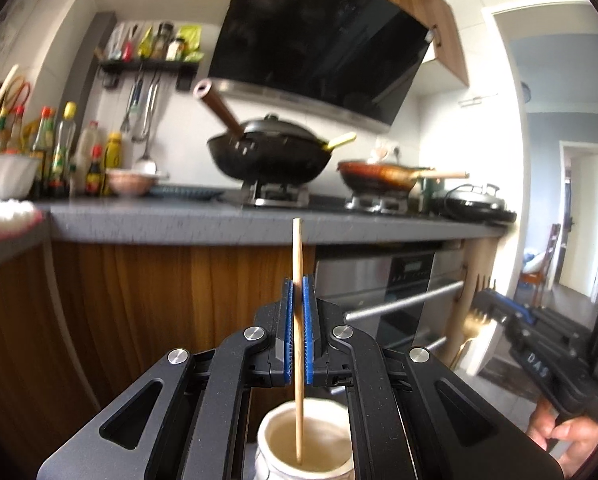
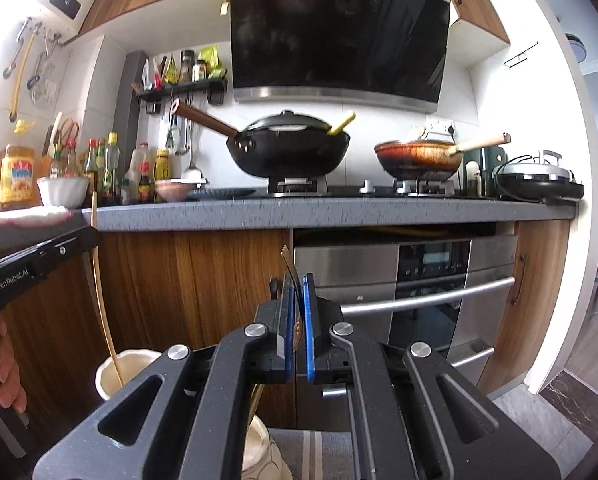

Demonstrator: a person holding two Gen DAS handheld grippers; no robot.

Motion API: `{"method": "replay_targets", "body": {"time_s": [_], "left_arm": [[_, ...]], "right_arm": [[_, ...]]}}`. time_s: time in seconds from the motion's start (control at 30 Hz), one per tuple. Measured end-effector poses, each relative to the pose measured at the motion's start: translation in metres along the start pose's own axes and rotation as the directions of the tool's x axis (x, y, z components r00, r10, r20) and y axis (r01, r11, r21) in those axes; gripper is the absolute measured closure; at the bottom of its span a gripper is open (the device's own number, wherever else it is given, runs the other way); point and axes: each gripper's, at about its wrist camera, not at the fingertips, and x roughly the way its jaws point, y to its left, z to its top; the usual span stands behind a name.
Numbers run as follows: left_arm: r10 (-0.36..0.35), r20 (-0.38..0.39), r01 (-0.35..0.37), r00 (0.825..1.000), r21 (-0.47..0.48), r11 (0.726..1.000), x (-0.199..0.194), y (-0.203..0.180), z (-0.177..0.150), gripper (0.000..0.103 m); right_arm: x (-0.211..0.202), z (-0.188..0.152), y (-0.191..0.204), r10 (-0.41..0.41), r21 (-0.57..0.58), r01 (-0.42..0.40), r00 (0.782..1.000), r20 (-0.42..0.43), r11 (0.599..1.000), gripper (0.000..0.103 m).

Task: Organize utensils
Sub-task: 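Insert the chopstick in the taller pot while the right tool drops the fork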

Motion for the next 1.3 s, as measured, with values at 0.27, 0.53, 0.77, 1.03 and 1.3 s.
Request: {"method": "replay_targets", "body": {"time_s": [0.27, 0.53, 0.77, 1.03, 1.3], "left_arm": [[0.009, -0.089, -0.011, 0.996, -0.022, 1.000, 0.012, 0.011, -0.036, 0.098], [0.014, -0.141, -0.019, 0.990, -0.034, 0.999, 0.018, 0.016, -0.054, 0.098], [0.036, -0.174, -0.044, 0.984, -0.040, 0.998, 0.019, 0.021, -0.062, 0.097], [0.050, -0.194, -0.059, 0.980, -0.044, 0.997, 0.019, 0.025, -0.065, 0.096], [0.064, -0.179, -0.075, 0.982, -0.059, 0.995, 0.006, 0.028, -0.058, 0.050]], "right_arm": [[0.018, -0.020, 0.001, 0.008, 0.015, -0.007, 0.997, -0.071, 1.000, 0.099], [0.024, -0.027, -0.002, 0.000, 0.019, 0.002, 0.995, -0.098, 1.000, 0.099], [0.029, -0.029, -0.005, -0.012, 0.033, 0.016, 0.993, -0.121, 0.999, 0.099], [0.029, -0.028, -0.013, -0.008, 0.067, 0.017, 0.991, -0.132, 0.998, 0.099], [0.017, -0.019, -0.013, 0.032, 0.080, -0.023, 0.992, -0.124, 0.997, 0.056]]}}
